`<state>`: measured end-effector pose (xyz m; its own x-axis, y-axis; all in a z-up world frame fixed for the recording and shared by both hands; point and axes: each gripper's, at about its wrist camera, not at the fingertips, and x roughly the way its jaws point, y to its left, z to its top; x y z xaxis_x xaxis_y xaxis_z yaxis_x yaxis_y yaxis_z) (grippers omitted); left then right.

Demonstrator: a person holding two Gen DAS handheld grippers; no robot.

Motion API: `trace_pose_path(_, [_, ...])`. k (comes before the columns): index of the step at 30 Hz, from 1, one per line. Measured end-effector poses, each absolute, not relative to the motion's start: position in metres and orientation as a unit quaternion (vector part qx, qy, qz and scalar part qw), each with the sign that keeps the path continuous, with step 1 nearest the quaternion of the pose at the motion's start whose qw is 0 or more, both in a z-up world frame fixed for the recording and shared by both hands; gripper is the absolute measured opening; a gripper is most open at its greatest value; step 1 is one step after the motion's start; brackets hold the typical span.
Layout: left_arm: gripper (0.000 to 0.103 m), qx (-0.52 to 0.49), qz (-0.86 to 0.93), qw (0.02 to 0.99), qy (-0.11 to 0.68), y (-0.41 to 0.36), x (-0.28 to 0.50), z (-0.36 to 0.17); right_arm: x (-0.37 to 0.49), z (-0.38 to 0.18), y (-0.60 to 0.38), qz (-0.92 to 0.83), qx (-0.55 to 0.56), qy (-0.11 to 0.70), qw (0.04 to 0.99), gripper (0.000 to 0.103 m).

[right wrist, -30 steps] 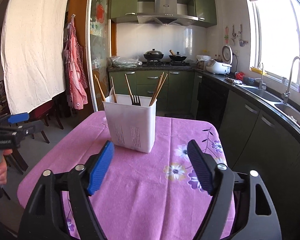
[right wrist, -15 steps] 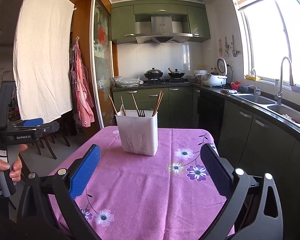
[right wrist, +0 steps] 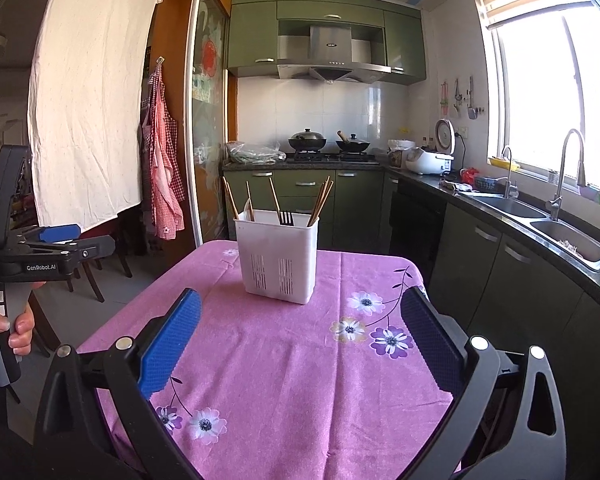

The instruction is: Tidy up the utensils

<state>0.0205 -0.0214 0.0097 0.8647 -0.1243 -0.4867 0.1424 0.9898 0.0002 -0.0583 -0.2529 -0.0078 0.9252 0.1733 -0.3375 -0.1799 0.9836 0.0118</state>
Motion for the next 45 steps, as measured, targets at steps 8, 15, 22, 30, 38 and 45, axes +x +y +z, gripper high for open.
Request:
trace_pose_path(8, [0.097, 0.022, -0.069, 0.965, 0.25, -0.0218, 0.0187, 0.0096, -0.0537, -0.0076, -0.2489, 0.092, -0.017, 0.174, 0.98, 0.098])
trace_pose_path(15, [0.097, 0.024, -0.07, 0.965, 0.251, -0.023, 0.0195, 0.0094, -0.0508, -0.0087, -0.2484, 0.09, -0.018, 0.176, 0.98, 0.098])
trace_pose_path(22, [0.097, 0.024, -0.07, 0.965, 0.251, -0.0229, 0.0196, 0.0094, -0.0506, -0.0088, -0.2484, 0.091, -0.018, 0.176, 0.98, 0.098])
trace_pose_path(30, [0.097, 0.025, -0.069, 0.965, 0.251, -0.0227, 0.0193, 0.0094, -0.0497, -0.0095, -0.2479, 0.091, -0.017, 0.176, 0.98, 0.098])
trace_pose_path(38, [0.097, 0.025, -0.067, 0.965, 0.251, -0.0201, 0.0186, 0.0106, -0.0487, -0.0116, -0.2472, 0.091, -0.016, 0.176, 0.98, 0.098])
trace_pose_path(45, [0.097, 0.025, -0.067, 0.965, 0.251, -0.0187, 0.0185, 0.0104, -0.0483, -0.0131, -0.2462, 0.09, -0.015, 0.178, 0.98, 0.098])
